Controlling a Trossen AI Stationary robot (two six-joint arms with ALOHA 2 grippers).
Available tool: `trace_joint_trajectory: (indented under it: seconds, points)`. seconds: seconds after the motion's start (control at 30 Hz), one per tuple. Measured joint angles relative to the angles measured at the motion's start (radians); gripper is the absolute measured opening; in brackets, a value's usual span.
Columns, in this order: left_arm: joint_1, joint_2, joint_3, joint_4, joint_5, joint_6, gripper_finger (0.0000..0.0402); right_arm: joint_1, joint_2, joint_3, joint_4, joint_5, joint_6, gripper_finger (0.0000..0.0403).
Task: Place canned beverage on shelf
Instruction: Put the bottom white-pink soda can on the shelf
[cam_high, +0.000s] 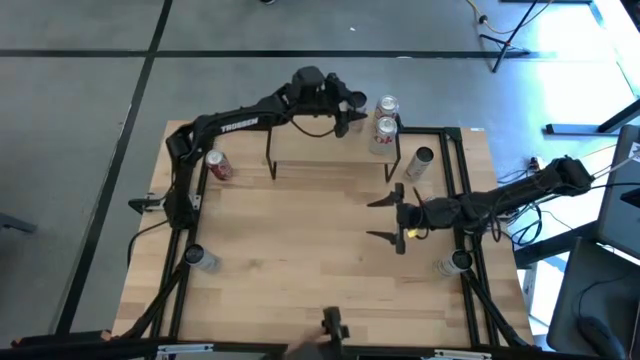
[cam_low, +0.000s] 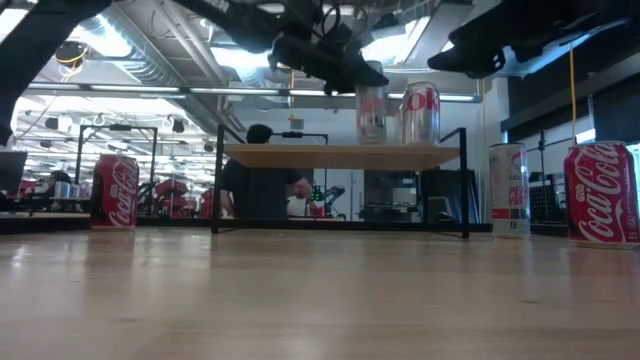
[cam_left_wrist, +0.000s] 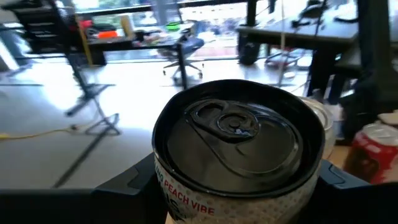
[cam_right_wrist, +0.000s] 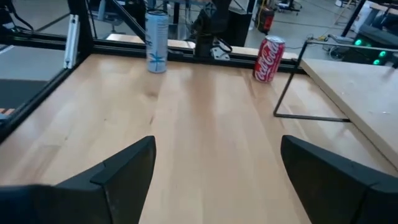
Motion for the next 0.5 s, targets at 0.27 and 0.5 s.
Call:
trace_joint_trajectory:
  seconds: [0.27,0.5]
  points:
    - [0.02,0.06,0.0,0.058,0.072,-0.044,0.0216,-0.091,0.0,0.0,-0.02,-0.086,0.004,0.0335]
    - [-0.004,0.062,0.0,0.056,0.072,-0.041,0.0225,-0.094,0.0,0.0,-0.037,-0.095,0.026,0.0335]
